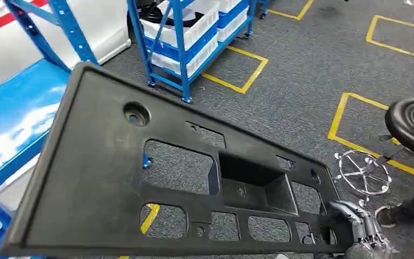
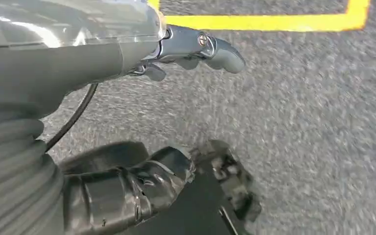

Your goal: Take the parts from the cabinet and place them on the table.

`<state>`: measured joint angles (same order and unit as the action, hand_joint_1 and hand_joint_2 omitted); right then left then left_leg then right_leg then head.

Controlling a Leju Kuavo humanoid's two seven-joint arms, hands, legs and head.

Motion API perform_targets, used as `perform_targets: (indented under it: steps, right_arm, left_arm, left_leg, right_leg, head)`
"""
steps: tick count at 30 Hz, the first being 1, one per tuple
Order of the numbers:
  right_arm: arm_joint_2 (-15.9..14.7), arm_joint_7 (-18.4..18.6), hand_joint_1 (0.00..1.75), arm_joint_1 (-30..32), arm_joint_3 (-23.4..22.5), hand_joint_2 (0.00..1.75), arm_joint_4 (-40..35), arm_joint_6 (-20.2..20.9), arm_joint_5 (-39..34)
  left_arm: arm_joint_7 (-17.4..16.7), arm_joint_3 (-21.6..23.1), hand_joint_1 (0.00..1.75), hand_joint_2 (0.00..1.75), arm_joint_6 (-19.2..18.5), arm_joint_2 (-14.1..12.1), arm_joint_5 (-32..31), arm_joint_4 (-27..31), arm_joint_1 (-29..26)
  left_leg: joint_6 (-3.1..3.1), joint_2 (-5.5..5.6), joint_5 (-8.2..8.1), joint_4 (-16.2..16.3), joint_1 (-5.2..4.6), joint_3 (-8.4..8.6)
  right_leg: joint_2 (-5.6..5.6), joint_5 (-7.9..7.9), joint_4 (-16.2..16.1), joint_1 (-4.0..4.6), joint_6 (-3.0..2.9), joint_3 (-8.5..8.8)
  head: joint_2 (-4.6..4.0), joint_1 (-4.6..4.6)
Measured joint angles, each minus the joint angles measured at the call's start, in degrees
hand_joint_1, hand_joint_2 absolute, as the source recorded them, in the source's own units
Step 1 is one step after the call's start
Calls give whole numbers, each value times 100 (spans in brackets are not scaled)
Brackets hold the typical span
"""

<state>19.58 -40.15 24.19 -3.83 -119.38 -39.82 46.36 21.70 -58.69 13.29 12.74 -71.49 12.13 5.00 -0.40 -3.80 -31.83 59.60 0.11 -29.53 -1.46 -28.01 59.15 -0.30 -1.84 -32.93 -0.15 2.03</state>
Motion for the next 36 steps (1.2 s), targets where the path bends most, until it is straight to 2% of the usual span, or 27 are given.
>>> perform_targets:
  steps: [1,3,4,5,6,7,8,9,10,13,14,15,16,18,19,20,21,22,23,24,25,28,29,30,31,32,36]
  right_arm:
    - [2,0,175,-13,-2,175,0,2,2]
    - [7,0,175,-19,-6,175,0,2,2]
    - [7,0,175,-11,-11,175,2,2,2]
    - [7,0,175,-11,-13,175,2,2,2]
    - [7,0,175,-11,-17,175,2,2,2]
    - [7,0,175,-11,-17,175,0,2,2]
    - [7,0,175,-11,-17,175,2,2,2]
    - [7,0,175,-13,-17,175,2,2,2]
    - [7,0,175,-18,-17,175,2,2,2]
    - [9,0,175,3,-26,175,0,2,4]
    - [7,0,175,5,-28,175,-9,2,4]
    - [9,0,175,19,-31,175,-13,2,4]
    - [7,0,175,-3,-31,175,-13,2,4]
    - [7,0,175,-6,-31,175,-13,2,4]
    - [7,0,175,8,-35,175,-13,2,2]
    - [7,0,175,22,-35,175,-13,2,2]
    - [7,0,175,36,-35,175,-13,2,2]
    - [7,0,175,40,-37,175,-13,2,2]
    - [7,0,175,41,-37,175,-13,2,2]
    - [7,0,175,38,-37,175,-13,2,2]
    - [7,0,175,32,-37,175,-15,2,0]
    - [7,0,175,87,-44,175,-17,2,-20]
    - [7,0,175,96,-48,175,-26,2,-24]
    - [9,0,175,121,-52,175,-41,0,-41]
    - [9,0,175,118,-55,175,-53,0,-48]
    - [15,0,175,120,-55,175,-55,0,-57]
    - [15,0,175,124,-55,175,-55,0,-59]
  left_arm:
    - [7,0,0,175,-13,2,0,0,-7]
    - [50,0,0,175,-68,2,0,0,-23]
    - [79,0,0,175,-103,2,0,0,-38]
    - [92,-2,0,175,-124,0,0,0,-57]
    - [103,-2,0,175,-147,-2,0,0,-62]
    - [114,-2,0,175,-151,-2,0,0,-58]
    - [123,0,0,175,-151,-2,0,0,-55]
    - [129,-2,0,175,-151,-4,0,0,-63]
    - [133,0,0,175,-151,-4,0,0,-63]
    - [138,0,0,175,-151,-4,0,0,-32]
    - [142,0,0,175,-155,4,0,0,-33]
    - [151,0,0,175,-166,2,0,0,-30]
    - [164,0,0,175,-173,4,0,0,-28]
    - [164,0,0,175,-203,4,0,0,-53]
    - [164,-2,0,175,-216,2,0,0,-68]
    - [164,-2,0,175,-219,2,0,0,-69]
    - [164,-2,0,175,-225,4,2,-2,-67]
    - [164,-2,0,175,-232,11,2,0,-63]
    - [164,-2,0,175,-229,18,4,0,-64]
    - [164,-2,0,175,-229,15,11,0,-65]
    - [164,-2,0,175,-229,17,15,0,-70]
    - [164,-2,0,175,-229,17,17,0,-62]
    - [164,-2,0,175,-229,17,15,0,-52]
    - [162,-2,0,175,-229,15,15,0,-47]
    - [160,-2,0,175,-230,17,15,0,-65]
    - [157,-2,0,175,-229,17,13,-2,-72]
    - [155,-2,0,175,-229,17,11,0,-76]
  left_leg:
    - [-16,201,-218,358,15,-165]
    - [-43,312,-597,1237,28,-584]
    - [-50,322,-639,1555,28,-747]
    - [-44,324,-525,1535,28,-752]
    - [-28,338,-290,1257,28,-644]
    - [-5,379,-13,816,28,-458]
    - [25,502,263,292,30,-232]
    - [56,803,311,-27,44,-121]
    - [59,851,286,-158,56,-70]
    - [115,687,291,-178,17,-62]
    - [180,587,350,-269,101,-43]
    - [205,522,369,-303,73,-31]
    - [232,456,375,-310,66,-32]
    - [260,283,361,-306,47,-44]
    - [261,181,353,-302,46,-49]
    - [259,103,348,-300,46,-47]
    - [249,37,338,-295,50,-43]
    - [231,-23,323,-288,52,-31]
    - [204,-77,301,-274,53,-11]
    - [168,-125,270,-255,46,14]
    - [127,-176,236,-218,-6,9]
    - [62,-389,218,-224,-5,43]
    - [14,-412,185,-213,14,62]
    - [-24,-113,77,-116,52,37]
    - [-31,117,-105,132,56,-72]
    - [-36,246,-345,564,65,-268]
    - [-39,271,-430,741,65,-348]
  right_leg:
    - [59,13,0,-4,-31,-14]
    - [206,23,3,3,-53,-31]
    - [304,24,7,7,-55,-32]
    - [389,25,10,7,-54,-22]
    - [477,25,17,7,-54,-13]
    - [555,24,23,6,-53,-3]
    - [628,23,30,5,-50,5]
    - [678,27,36,0,-39,-9]
    - [755,27,73,24,2,-44]
    - [933,105,24,-30,129,-116]
    - [921,79,60,-1,155,-129]
    - [595,-25,167,20,177,-174]
    - [385,-228,439,15,194,-303]
    - [237,-658,1275,-15,234,-683]
    - [215,-767,1635,-34,256,-845]
    - [202,-711,1677,-57,275,-852]
    - [175,-544,1476,-79,291,-733]
    - [129,-318,1080,-95,302,-509]
    - [10,-92,574,-101,299,-225]
    - [-305,-27,107,-86,278,14]
    - [-459,-94,13,9,253,49]
    - [-222,-82,51,10,176,-23]
    - [-144,-54,17,-7,128,-12]
    - [-91,-36,3,-34,98,-2]
    - [-26,-32,3,-44,65,-11]
    - [36,-27,3,-47,35,-16]
    - [61,-27,3,-47,33,-17]
  head:
    - [0,-7]
    - [0,-4]
    - [0,-7]
    - [0,-4]
    - [0,-4]
    - [0,-4]
    - [0,-4]
    - [0,-2]
    - [0,-2]
    - [0,-2]
    - [0,-6]
    - [0,11]
    - [0,39]
    - [0,39]
    - [0,39]
    - [0,39]
    - [0,42]
    - [0,42]
    - [0,42]
    - [0,42]
    - [0,46]
    - [0,33]
    - [0,37]
    - [0,37]
    - [0,33]
    - [0,33]
    - [0,33]
